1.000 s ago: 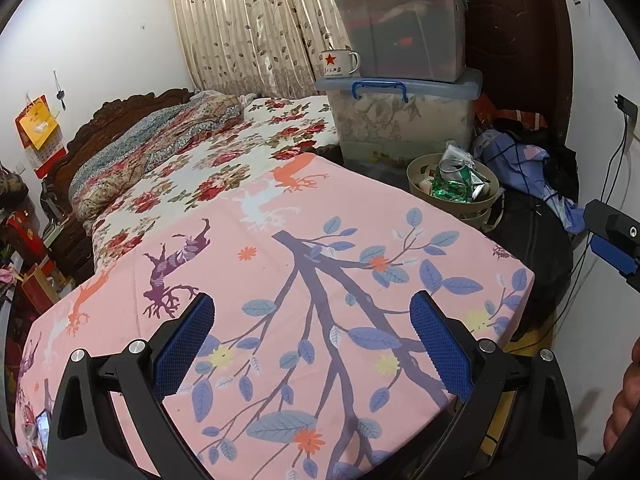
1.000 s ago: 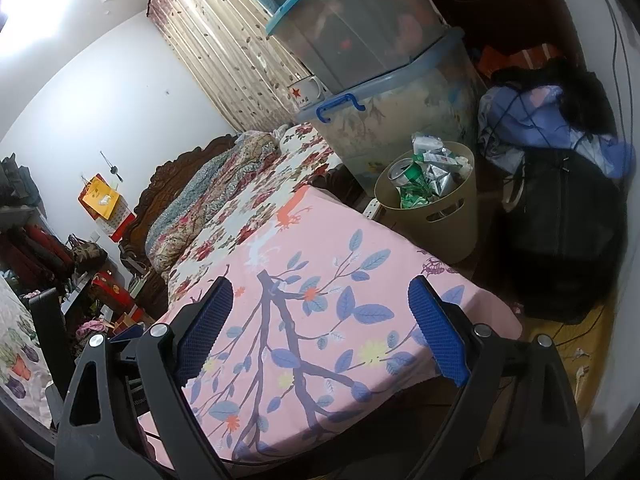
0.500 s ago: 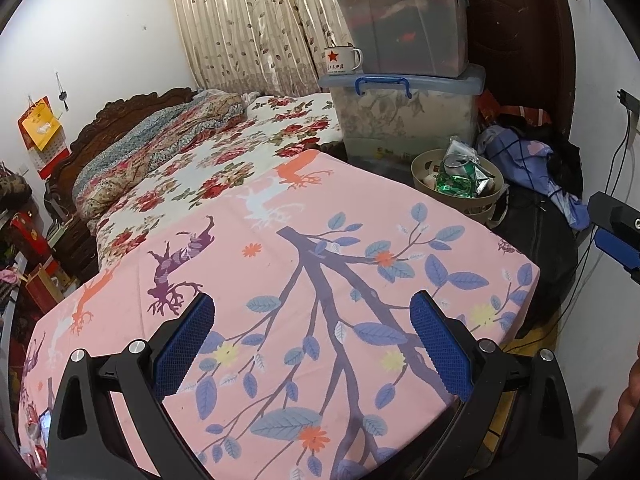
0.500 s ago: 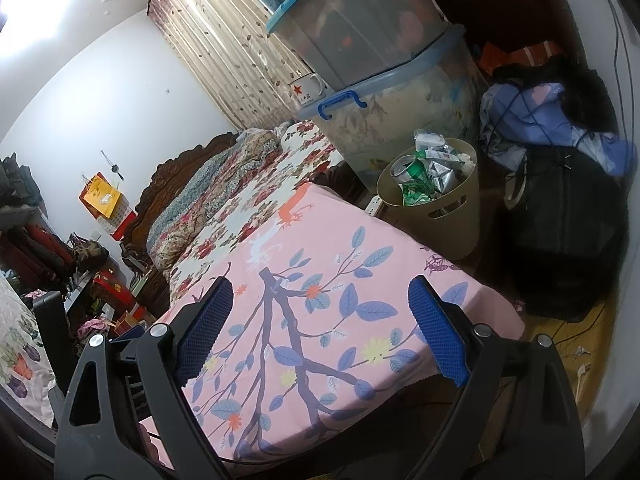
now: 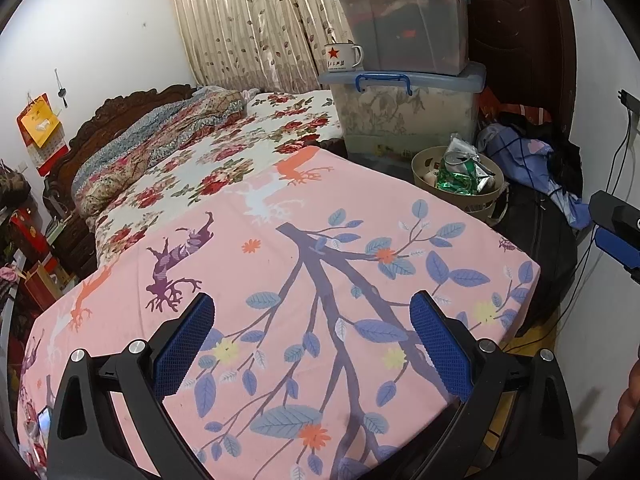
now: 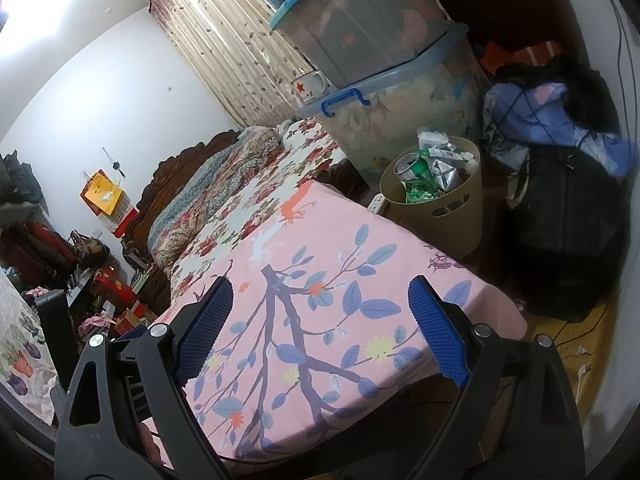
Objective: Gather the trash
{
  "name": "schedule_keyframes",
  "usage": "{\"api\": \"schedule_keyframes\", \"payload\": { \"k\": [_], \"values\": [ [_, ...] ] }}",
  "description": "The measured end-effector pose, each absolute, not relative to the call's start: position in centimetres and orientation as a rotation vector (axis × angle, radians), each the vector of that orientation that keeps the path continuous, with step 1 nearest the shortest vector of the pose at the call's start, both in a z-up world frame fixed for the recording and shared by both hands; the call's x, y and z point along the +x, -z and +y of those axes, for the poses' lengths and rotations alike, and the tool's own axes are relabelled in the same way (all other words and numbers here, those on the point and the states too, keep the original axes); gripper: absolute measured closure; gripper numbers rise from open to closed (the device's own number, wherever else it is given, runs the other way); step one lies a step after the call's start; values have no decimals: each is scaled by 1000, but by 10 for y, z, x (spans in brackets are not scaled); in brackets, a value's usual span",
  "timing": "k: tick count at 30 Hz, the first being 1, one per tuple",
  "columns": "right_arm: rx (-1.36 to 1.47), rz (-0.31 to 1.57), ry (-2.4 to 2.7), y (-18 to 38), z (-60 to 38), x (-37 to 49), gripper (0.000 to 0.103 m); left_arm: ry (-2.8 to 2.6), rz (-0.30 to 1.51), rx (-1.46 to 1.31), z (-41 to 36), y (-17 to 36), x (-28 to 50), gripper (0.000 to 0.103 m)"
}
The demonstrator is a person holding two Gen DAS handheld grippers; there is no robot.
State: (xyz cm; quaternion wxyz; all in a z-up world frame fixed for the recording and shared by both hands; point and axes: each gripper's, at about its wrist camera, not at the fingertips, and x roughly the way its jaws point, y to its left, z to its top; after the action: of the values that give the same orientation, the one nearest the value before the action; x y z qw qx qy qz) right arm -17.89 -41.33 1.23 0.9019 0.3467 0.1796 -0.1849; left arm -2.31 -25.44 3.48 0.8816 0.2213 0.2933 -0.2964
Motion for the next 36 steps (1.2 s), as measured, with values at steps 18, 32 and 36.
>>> {"api": "schedule_keyframes", "payload": {
  "k": [18, 32, 36],
  "values": [
    [715, 378, 375, -16, -417, -178, 14, 698, 661, 411, -249, -33, -23, 9],
    [703, 386, 364, -22, -418, -176, 14, 704, 669, 399, -247, -35, -20, 9],
    [704, 386, 365, -21, -418, -176, 14, 706, 669, 400, -246, -35, -20, 9]
  ]
}}
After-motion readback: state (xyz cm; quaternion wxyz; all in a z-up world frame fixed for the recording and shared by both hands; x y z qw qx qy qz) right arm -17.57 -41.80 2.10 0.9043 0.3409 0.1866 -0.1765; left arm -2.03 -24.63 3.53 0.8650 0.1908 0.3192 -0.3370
